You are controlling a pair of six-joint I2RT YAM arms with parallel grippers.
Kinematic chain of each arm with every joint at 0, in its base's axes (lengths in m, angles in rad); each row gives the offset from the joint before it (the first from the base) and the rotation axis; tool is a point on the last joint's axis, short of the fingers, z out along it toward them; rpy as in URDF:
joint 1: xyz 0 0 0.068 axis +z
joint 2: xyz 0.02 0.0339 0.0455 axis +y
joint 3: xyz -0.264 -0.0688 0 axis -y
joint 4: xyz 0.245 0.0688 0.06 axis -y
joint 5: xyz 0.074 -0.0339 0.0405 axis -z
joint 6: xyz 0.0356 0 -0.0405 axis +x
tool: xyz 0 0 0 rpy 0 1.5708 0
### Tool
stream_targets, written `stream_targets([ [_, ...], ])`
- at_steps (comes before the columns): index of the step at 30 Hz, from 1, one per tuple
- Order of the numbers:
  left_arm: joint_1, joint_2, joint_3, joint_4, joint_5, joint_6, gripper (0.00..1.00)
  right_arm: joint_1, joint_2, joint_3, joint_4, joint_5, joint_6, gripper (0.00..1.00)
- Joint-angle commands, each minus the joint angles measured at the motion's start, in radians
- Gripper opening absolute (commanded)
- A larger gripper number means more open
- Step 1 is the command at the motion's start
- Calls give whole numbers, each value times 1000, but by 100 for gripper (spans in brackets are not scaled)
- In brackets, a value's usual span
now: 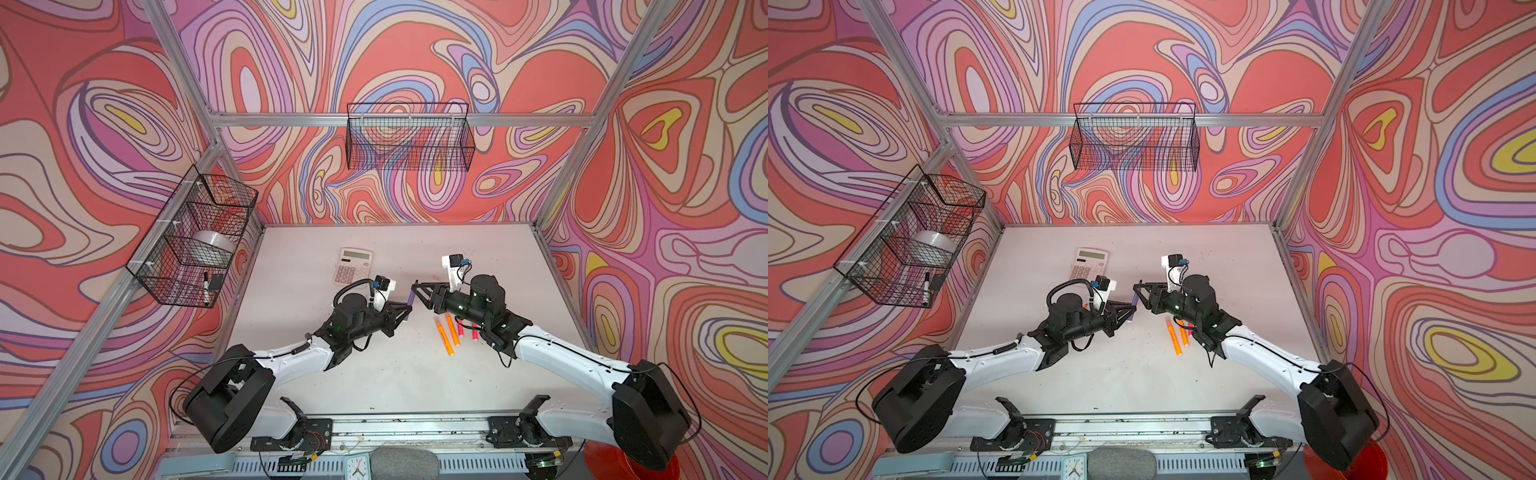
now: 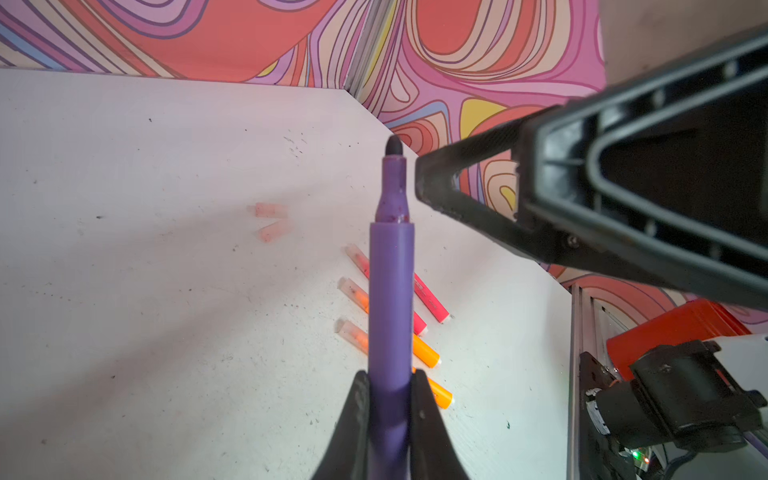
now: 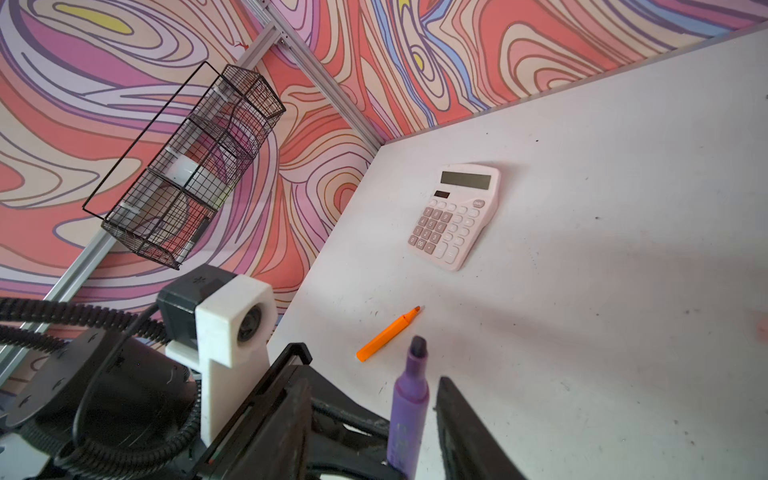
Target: Insert the pens into the pen caps
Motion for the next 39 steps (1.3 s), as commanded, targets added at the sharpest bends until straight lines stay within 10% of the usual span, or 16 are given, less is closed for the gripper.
stream_targets([
  [1, -2, 7, 7, 72, 48, -10, 0, 21, 31, 6, 29, -21, 1, 48],
  [17, -4, -11, 8, 58, 56, -8, 0, 42, 71, 14, 31, -11, -10, 14],
  [26, -4, -27, 3, 45, 39, -9, 41, 130, 86, 29, 37, 34, -44, 2],
  [39, -4, -42, -8, 69, 45, -6, 34, 165, 95, 42, -24, 138, -62, 0],
])
